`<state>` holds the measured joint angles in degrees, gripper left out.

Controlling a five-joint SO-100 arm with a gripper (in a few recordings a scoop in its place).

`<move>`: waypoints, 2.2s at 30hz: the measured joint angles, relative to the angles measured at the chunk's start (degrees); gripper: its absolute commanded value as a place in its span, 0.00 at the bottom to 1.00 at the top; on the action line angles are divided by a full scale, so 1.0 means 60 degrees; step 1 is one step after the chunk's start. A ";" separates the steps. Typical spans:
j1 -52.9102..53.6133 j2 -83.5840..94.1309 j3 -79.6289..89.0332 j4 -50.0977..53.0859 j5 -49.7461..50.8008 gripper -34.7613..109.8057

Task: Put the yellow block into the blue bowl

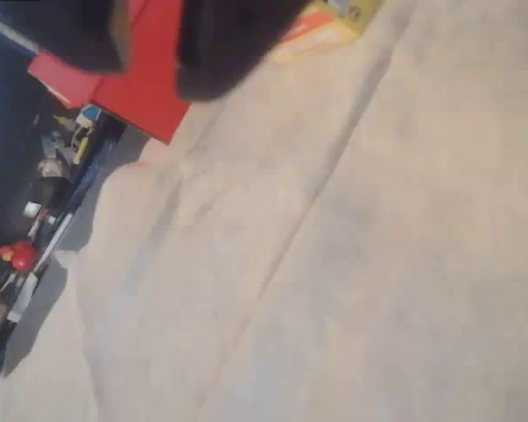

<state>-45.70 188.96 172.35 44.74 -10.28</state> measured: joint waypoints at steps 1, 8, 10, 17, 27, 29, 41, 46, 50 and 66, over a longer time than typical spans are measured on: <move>0.0000 0.0000 0.0000 0.0000 0.0000 0.24; 0.0000 0.0000 0.0015 0.0000 0.0000 0.24; 0.0000 0.0000 0.0015 0.0000 0.0000 0.24; 0.0000 0.0000 0.0015 0.0000 0.0000 0.24; 0.0000 0.0000 0.0015 0.0000 0.0000 0.24; 0.0000 0.0000 0.0015 0.0000 0.0000 0.24; 0.0000 0.0000 0.0015 0.0000 0.0000 0.24; 0.0000 0.0000 -0.0044 0.0000 -0.0322 0.24; 0.0015 -0.1011 -0.0454 -0.0015 -0.0850 0.24; 0.0864 -1.0664 -0.8936 0.0044 -0.2124 0.24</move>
<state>-40.52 124.98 118.74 45.00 -23.03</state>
